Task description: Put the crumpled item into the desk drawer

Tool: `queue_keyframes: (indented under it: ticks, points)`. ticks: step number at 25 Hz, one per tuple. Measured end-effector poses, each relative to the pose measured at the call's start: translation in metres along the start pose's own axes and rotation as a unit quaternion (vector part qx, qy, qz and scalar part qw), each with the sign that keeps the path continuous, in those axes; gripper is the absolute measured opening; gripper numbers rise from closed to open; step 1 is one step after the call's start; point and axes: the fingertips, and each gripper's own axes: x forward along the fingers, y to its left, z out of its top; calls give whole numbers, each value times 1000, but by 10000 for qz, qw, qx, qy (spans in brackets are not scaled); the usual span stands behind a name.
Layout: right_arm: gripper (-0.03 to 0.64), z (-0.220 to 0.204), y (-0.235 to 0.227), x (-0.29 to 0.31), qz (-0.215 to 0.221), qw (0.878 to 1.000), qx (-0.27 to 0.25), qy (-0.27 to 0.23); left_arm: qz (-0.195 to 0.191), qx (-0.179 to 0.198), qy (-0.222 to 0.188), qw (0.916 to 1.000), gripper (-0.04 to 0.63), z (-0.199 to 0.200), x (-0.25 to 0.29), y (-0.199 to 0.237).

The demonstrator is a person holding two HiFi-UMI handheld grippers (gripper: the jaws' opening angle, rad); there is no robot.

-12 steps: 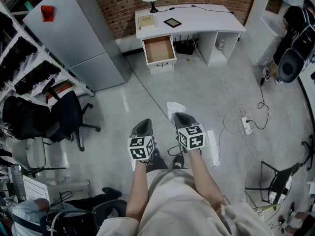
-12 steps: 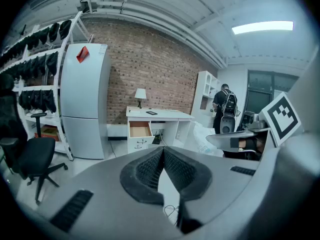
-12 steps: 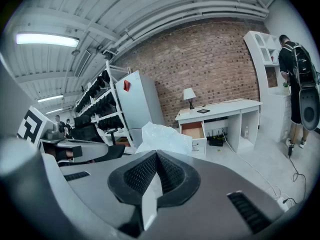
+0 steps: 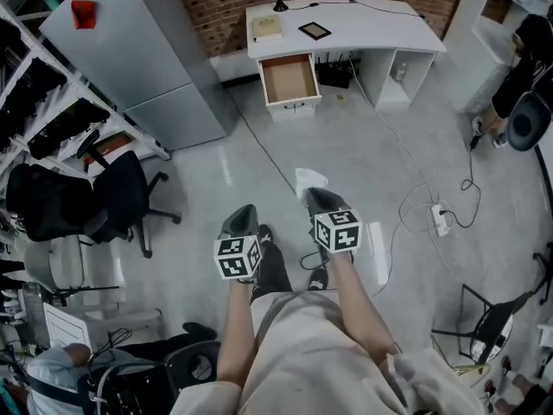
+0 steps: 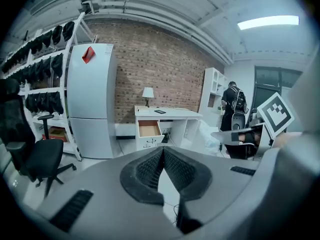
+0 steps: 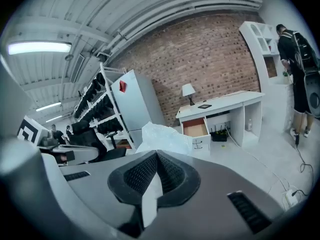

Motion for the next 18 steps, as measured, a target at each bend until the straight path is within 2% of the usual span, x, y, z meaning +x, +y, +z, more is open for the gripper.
queue_keyframes:
  ticks: [6, 11, 15, 18]
  points:
    - [26, 19, -37, 47, -235, 9991, 359, 68, -124, 3, 74, 9999, 15, 27, 56, 39]
    - [26, 32, -45, 95, -394, 9977, 533, 117, -320, -109, 49, 9994, 15, 60, 108, 79]
    - [26, 43, -53, 135, -537, 9969, 507, 266, -571, -219, 138, 9980, 15, 80, 155, 103]
    - [26, 58, -61, 168, -719, 9954, 563, 273, -861, -105, 256, 9959, 15, 94, 192, 122]
